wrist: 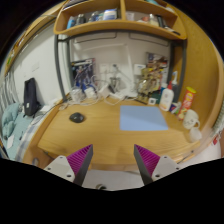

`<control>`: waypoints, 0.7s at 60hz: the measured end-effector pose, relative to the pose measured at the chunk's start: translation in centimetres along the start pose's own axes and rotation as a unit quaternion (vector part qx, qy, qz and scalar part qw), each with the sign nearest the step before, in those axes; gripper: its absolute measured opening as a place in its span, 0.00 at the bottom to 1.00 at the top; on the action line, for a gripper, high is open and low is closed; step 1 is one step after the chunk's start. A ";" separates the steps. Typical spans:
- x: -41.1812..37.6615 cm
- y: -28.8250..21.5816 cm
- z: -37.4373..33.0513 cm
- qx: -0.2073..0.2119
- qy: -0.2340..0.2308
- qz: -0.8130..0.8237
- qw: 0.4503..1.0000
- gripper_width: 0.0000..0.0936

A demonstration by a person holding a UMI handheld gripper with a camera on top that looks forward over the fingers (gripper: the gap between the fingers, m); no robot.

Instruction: Arrange mouse

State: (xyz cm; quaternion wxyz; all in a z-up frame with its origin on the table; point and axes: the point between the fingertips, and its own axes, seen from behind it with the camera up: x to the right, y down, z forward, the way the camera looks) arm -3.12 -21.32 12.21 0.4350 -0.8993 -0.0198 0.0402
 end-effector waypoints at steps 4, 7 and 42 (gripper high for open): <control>-4.0 1.2 2.2 -0.014 -0.020 0.000 1.000 0.89; -6.7 1.6 4.0 -0.023 -0.035 -0.001 0.999 0.89; -19.4 -1.9 24.5 -0.119 -0.018 -0.011 0.993 0.89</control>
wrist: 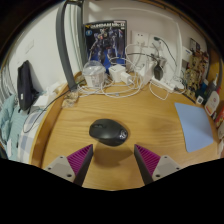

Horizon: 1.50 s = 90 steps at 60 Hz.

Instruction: Arrange mouse

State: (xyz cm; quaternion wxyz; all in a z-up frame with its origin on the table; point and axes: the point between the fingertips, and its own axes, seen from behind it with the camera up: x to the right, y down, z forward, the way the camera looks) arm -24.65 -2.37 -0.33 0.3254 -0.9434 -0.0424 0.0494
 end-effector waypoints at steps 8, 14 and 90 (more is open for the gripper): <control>-0.1 -1.7 2.0 -0.007 0.019 0.000 1.000 0.90; 0.3 -3.4 3.0 -0.003 0.035 0.011 0.999 0.91; 7.5 -16.6 -2.7 0.057 0.045 0.018 0.997 0.30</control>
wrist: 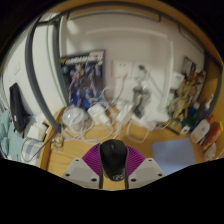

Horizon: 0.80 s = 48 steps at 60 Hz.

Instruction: Arrange mouse

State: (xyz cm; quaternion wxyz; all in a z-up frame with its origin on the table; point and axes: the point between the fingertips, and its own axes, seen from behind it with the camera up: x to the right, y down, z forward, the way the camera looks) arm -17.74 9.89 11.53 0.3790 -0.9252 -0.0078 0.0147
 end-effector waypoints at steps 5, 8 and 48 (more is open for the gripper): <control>4.3 -4.3 -2.3 0.035 0.024 0.003 0.999 0.31; 7.4 -6.3 -3.6 0.053 0.037 0.007 0.998 0.31; 30.4 7.8 6.1 -0.084 0.041 0.050 0.994 0.30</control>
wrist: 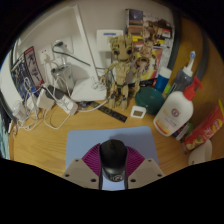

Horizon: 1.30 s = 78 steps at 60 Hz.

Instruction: Arrange mouse

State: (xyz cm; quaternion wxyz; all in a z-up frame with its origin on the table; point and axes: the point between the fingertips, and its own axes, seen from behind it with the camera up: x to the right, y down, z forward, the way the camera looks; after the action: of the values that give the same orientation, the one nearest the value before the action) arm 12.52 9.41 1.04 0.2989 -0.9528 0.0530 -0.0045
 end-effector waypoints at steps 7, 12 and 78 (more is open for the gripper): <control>-0.4 2.3 1.7 -0.024 -0.017 -0.004 1.000 0.34; -0.5 2.8 2.0 -0.020 -0.013 -0.019 1.000 0.36; -10.5 -0.8 -30.1 0.173 0.014 -0.013 0.985 0.92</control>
State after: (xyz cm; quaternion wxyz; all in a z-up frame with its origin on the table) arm 0.99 -5.97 26.46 0.4580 -0.8874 0.0428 -0.0309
